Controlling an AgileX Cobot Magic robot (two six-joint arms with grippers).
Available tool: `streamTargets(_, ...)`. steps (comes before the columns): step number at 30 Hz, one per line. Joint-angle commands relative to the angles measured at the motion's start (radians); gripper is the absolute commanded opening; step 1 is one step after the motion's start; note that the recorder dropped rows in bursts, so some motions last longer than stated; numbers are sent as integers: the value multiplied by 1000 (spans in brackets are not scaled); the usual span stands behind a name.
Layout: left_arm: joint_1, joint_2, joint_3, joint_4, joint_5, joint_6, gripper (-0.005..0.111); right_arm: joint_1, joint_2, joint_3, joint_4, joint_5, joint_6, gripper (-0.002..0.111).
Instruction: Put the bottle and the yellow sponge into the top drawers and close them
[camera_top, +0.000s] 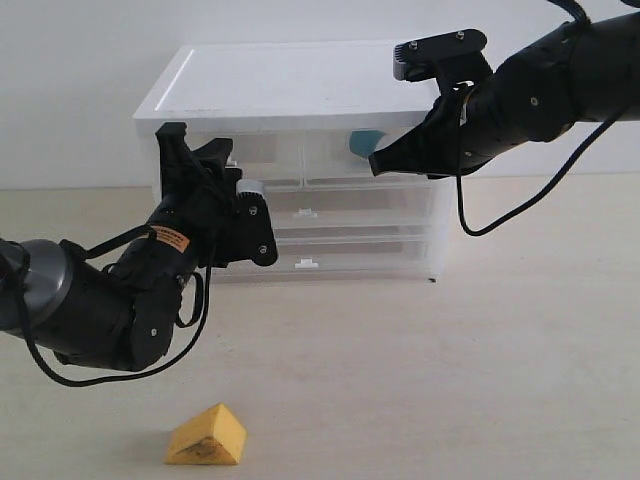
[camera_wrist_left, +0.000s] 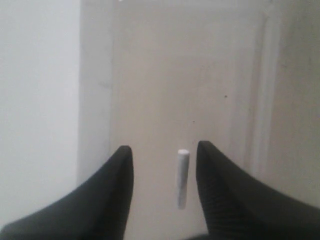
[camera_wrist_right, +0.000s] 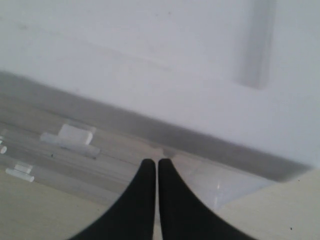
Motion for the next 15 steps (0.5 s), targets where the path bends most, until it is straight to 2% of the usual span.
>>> streamTargets(1, 5, 2, -17, 1, -10, -6, 38, -4, 1, -5, -13, -54, -10, 0)
streamTargets(15, 10, 16, -39, -14, -7, -6, 36, -4, 1, -5, -13, -58, -10, 0)
